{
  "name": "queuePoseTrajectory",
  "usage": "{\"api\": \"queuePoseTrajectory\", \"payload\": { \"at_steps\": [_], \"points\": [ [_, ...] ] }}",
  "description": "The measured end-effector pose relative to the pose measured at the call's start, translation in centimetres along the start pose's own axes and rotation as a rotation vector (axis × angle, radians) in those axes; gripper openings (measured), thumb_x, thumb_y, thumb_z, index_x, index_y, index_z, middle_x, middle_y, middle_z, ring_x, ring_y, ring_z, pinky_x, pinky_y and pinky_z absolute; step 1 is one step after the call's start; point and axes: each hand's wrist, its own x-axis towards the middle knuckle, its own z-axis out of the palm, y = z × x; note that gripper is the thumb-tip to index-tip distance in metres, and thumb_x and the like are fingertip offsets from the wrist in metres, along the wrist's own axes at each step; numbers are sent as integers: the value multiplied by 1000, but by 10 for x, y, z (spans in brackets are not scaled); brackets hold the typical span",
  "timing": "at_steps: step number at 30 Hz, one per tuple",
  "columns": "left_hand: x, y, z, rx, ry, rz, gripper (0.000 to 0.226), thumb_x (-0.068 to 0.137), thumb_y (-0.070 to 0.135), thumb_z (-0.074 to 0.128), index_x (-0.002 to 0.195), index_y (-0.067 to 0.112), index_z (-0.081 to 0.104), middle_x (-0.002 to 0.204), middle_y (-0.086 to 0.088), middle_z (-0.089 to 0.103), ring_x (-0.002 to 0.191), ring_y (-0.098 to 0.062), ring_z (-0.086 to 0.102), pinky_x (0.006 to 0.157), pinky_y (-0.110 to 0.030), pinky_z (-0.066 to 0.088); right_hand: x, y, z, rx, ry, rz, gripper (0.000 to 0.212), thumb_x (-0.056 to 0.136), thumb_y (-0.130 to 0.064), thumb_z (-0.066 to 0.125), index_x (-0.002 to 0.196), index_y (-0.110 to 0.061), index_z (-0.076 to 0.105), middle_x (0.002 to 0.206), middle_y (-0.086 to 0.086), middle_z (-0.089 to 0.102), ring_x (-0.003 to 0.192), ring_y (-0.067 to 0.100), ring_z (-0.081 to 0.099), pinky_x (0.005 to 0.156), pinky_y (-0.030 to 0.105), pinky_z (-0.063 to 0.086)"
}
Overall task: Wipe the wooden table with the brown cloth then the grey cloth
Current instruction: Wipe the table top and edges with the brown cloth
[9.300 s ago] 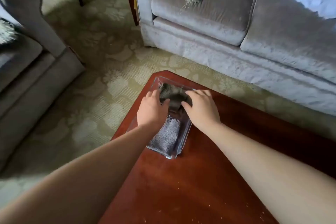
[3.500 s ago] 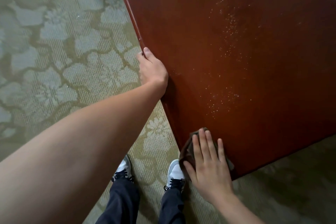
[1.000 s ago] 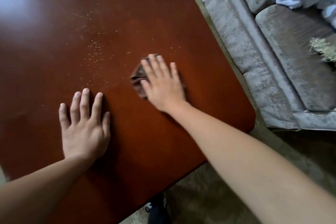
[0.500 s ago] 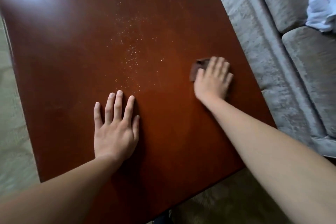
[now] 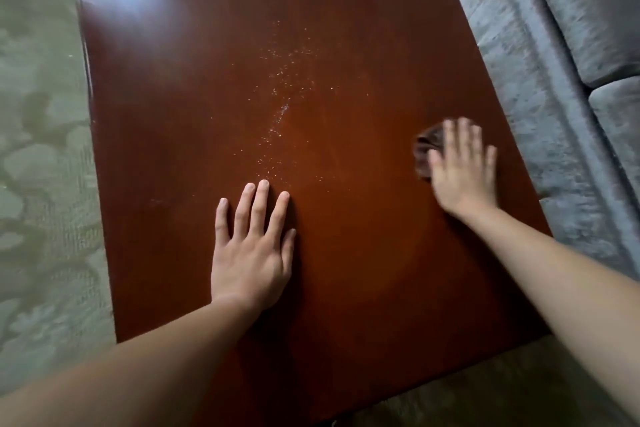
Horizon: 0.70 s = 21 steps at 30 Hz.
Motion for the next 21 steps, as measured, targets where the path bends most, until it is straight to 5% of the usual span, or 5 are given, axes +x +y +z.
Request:
{"api": "queuePoseTrajectory", "payload": {
  "at_steps": [3, 7, 12, 16, 21],
  "points": [
    [0, 0, 0, -24, -1, 0, 64, 107, 51, 23, 165, 25, 26, 174, -9, 17, 162, -28, 9, 128, -59, 10, -14, 26, 6, 41, -8, 143, 74, 105, -58, 13, 168, -20, 0, 176, 9, -4, 162, 28, -5, 129, 57, -1],
    [0, 0, -2, -65, -8, 1, 63, 107, 52, 26, 164, 26, 27, 174, -8, 18, 162, -28, 9, 128, -59, 10, -22, -26, 11, 93, 37, 218, 72, 109, -49, 21, 167, -10, 3, 175, 16, -1, 162, 32, -3, 128, 61, 1],
    [-1, -5, -7, -205, 65, -47, 57, 108, 41, 35, 159, 18, 39, 166, -8, 37, 157, -27, 27, 128, -54, 18, -68, -143, 20, 47, 22, -83, 83, 98, -57, 4, 167, -10, 2, 175, 14, -2, 162, 33, -3, 127, 54, -3],
    [-8, -25, -17, -358, 204, -256, 51, 103, 33, 45, 150, 15, 51, 152, -8, 50, 143, -30, 44, 125, -53, 25, -93, -188, 21, 24, -95, -340, 75, 100, -48, 7, 166, -17, -7, 175, 9, -12, 161, 27, -13, 128, 49, -5],
    [-24, -108, -26, -317, 59, -703, 65, 108, 46, 32, 164, 17, 18, 172, -9, 16, 157, -30, 18, 128, -54, 13, -80, -137, 25, -210, 45, -571, 75, 106, -57, 14, 167, -14, 8, 175, 9, -10, 162, 24, -11, 129, 50, -6]
  ]
}}
